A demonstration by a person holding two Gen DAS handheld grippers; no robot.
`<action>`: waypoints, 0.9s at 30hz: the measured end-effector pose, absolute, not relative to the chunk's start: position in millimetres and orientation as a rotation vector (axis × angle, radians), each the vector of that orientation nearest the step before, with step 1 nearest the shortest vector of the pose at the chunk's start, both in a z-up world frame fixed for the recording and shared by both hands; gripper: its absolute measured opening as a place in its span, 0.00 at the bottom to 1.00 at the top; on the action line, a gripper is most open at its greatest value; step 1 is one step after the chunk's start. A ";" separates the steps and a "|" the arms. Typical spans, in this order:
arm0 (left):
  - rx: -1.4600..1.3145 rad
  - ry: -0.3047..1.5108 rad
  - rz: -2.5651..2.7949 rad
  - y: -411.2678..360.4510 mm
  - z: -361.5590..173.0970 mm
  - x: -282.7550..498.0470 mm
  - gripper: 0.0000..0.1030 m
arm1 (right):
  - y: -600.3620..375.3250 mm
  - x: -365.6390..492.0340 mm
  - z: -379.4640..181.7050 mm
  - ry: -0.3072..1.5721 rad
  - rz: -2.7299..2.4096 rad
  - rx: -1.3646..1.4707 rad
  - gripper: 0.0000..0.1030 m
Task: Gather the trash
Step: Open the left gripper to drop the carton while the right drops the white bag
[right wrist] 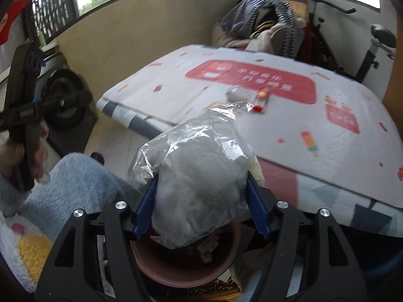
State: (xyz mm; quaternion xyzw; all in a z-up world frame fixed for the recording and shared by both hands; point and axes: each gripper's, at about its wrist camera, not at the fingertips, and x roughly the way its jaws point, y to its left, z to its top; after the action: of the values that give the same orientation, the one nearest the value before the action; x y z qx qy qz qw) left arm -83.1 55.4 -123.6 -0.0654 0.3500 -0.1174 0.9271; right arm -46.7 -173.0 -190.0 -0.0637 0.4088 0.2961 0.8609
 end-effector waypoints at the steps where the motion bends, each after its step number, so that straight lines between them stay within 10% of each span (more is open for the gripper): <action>1: -0.139 0.715 -0.230 60.0 -123.0 -84.2 0.90 | -169.7 -48.3 -192.8 0.870 0.628 -0.142 0.65; 27: -0.171 0.750 -0.203 74.9 -142.8 -87.3 0.90 | -135.9 -58.7 -236.4 1.015 0.638 -0.249 0.80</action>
State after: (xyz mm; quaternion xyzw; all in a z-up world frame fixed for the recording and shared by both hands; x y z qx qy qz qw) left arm -87.3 74.9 -142.8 -0.0832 0.3651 -0.0986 0.9220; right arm -58.7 -135.9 -236.4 -0.1166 0.4763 0.2993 0.8185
